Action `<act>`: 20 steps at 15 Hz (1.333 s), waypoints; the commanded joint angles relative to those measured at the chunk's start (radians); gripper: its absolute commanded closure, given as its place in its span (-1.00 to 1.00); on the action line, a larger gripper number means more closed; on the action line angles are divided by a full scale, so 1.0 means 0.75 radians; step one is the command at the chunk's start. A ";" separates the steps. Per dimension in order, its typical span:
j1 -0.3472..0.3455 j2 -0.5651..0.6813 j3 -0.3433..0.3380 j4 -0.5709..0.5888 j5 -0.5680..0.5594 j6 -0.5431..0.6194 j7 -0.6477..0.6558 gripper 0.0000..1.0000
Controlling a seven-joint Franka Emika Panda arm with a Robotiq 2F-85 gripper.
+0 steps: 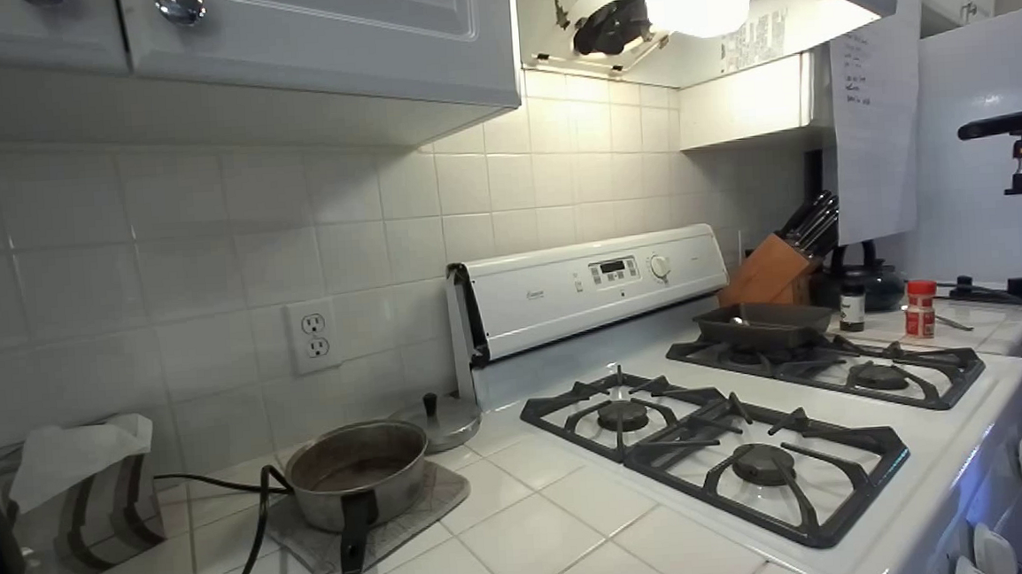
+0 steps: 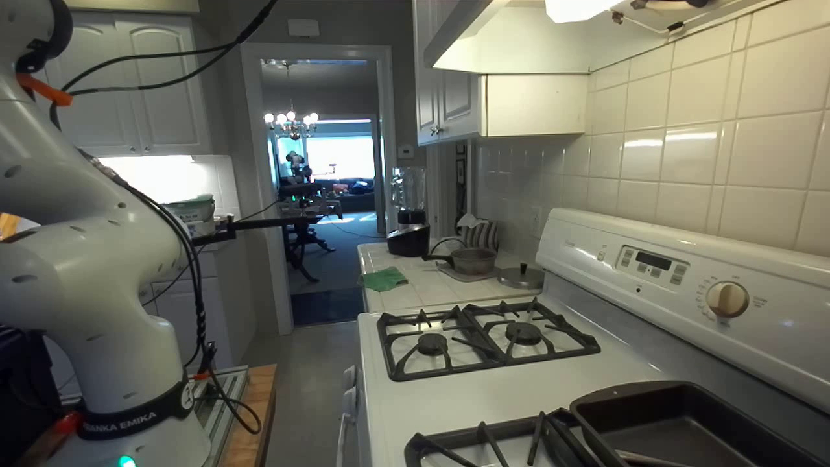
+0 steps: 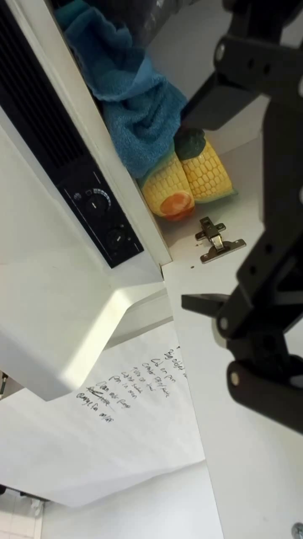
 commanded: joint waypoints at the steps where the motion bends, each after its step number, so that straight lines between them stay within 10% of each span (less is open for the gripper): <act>1: -0.118 -0.001 0.036 0.032 -0.031 -0.059 0.005 -1.00; 20: -0.289 -0.014 0.075 0.159 -0.460 -0.463 0.098 -1.00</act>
